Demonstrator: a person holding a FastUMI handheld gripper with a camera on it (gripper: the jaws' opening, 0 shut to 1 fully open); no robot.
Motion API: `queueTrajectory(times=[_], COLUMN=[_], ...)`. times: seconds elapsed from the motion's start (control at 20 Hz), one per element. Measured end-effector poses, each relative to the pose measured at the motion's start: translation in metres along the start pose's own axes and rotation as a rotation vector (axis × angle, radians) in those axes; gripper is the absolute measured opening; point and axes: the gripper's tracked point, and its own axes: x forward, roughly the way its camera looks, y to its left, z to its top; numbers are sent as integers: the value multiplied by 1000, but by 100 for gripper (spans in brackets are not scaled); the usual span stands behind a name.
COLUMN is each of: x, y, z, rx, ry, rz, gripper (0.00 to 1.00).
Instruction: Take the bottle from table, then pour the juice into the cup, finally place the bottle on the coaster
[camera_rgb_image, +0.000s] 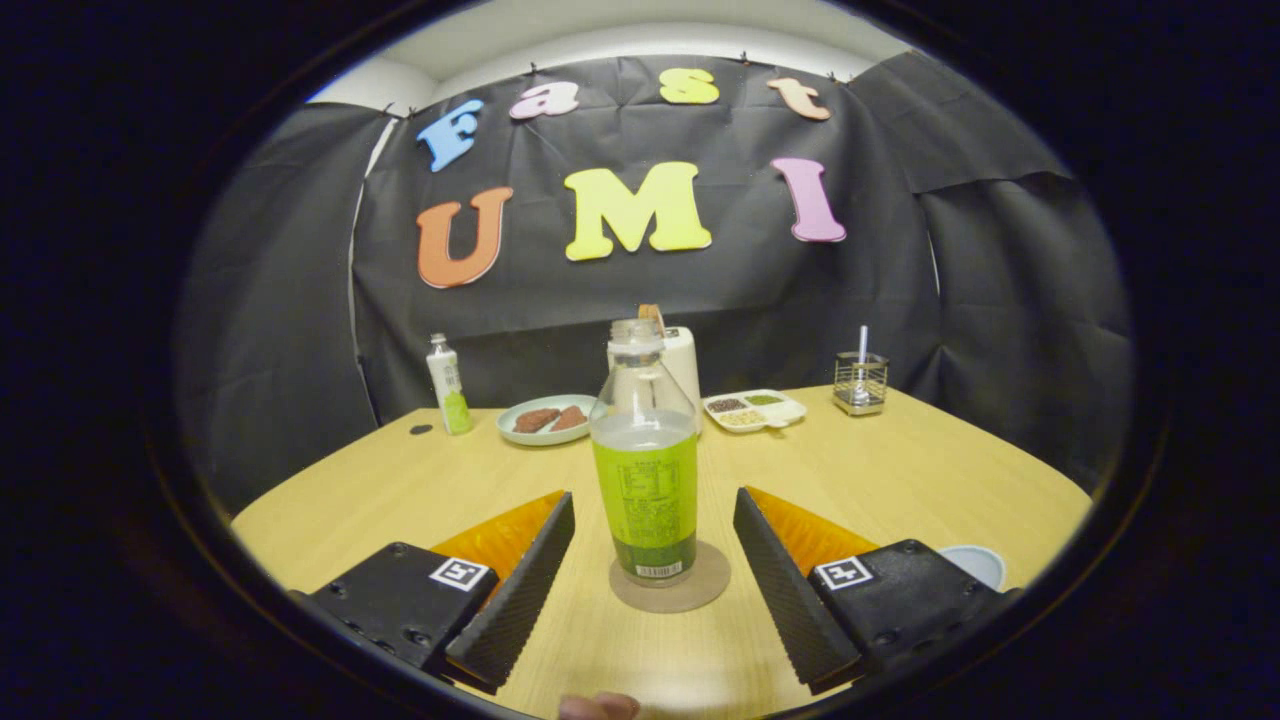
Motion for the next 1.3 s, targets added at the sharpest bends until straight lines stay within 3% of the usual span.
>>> queueTrajectory(times=[0.25,0.6,1.3], x=[-63,-134,-183], y=[-13,6,25], z=[24,58,63], rx=[-6,-20,-76], ry=[-86,-150,-195], rz=[-49,-24,2], gripper=[100,100,100])
